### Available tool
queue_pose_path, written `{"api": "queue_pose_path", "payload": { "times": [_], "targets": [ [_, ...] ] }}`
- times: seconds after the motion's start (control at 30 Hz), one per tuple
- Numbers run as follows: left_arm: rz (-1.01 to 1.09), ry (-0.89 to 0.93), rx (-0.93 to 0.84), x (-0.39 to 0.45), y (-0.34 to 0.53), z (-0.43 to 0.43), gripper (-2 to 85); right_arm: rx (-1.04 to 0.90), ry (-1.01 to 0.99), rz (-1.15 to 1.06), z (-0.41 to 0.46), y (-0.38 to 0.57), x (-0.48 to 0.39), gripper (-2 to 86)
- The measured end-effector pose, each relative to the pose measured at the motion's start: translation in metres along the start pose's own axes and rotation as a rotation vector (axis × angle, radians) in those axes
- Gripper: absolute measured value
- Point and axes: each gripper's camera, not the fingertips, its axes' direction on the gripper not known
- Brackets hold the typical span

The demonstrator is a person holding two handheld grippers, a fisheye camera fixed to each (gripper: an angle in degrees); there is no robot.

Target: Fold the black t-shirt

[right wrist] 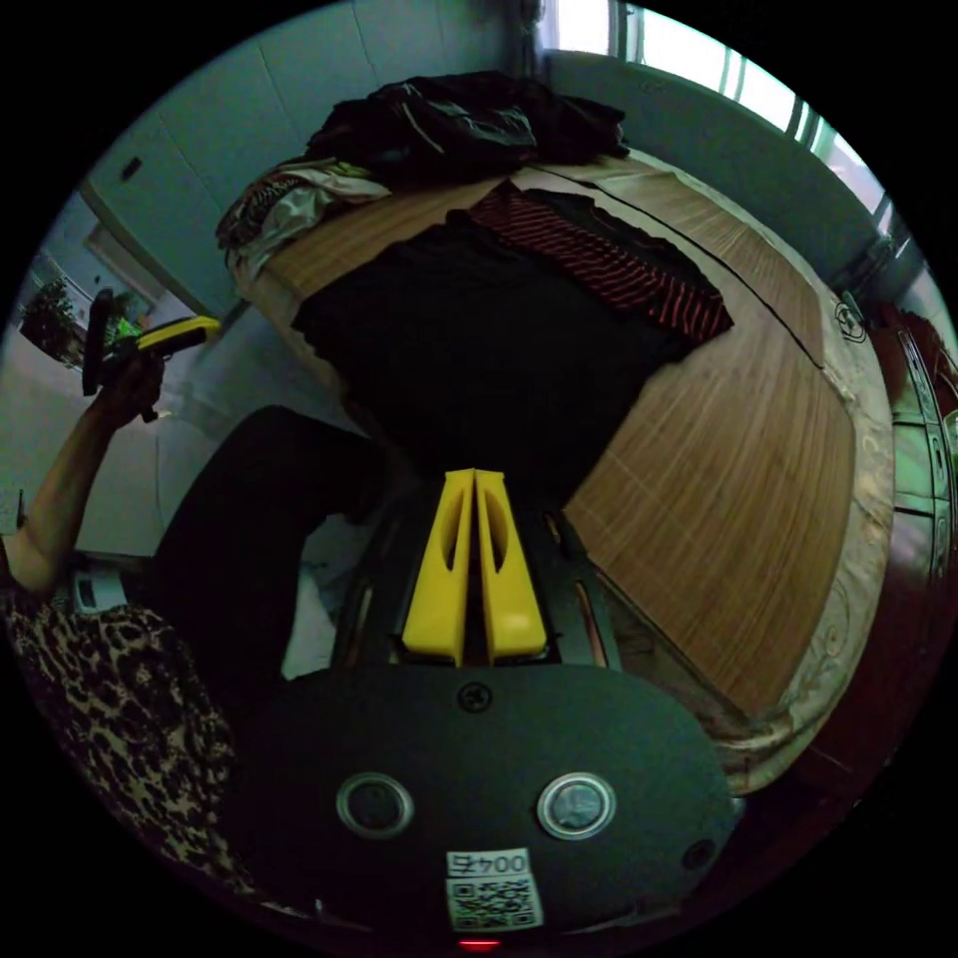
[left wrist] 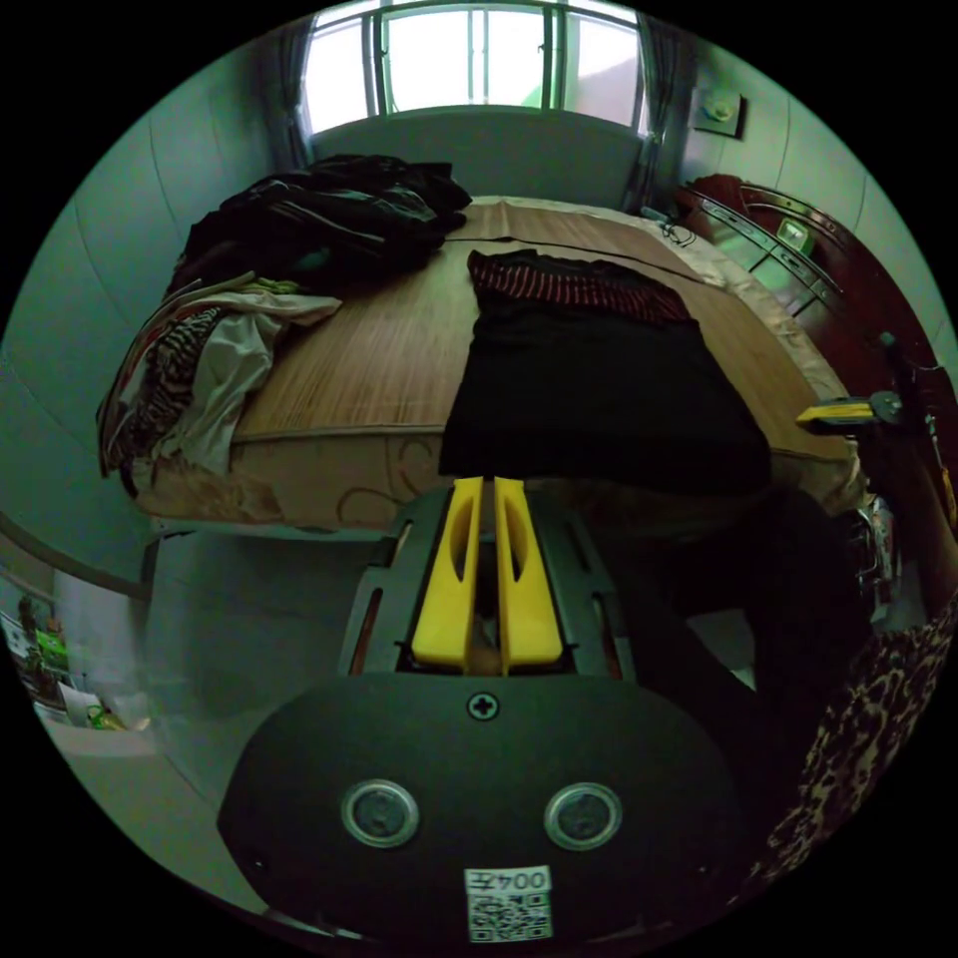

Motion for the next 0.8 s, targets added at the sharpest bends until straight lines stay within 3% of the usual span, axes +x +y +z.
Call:
{"api": "queue_pose_path", "payload": {
  "times": [0.37,0.8],
  "targets": [
    [-0.045,0.015,0.068,-0.007,0.035,-0.018,2.3,0.044,-0.088,0.042,-0.010,0.027,-0.033,4.8],
    [-0.062,0.052,-0.079,-0.031,0.006,0.085,4.5,-0.024,-0.128,0.155,0.030,0.043,-0.028,6.2]
  ]
}}
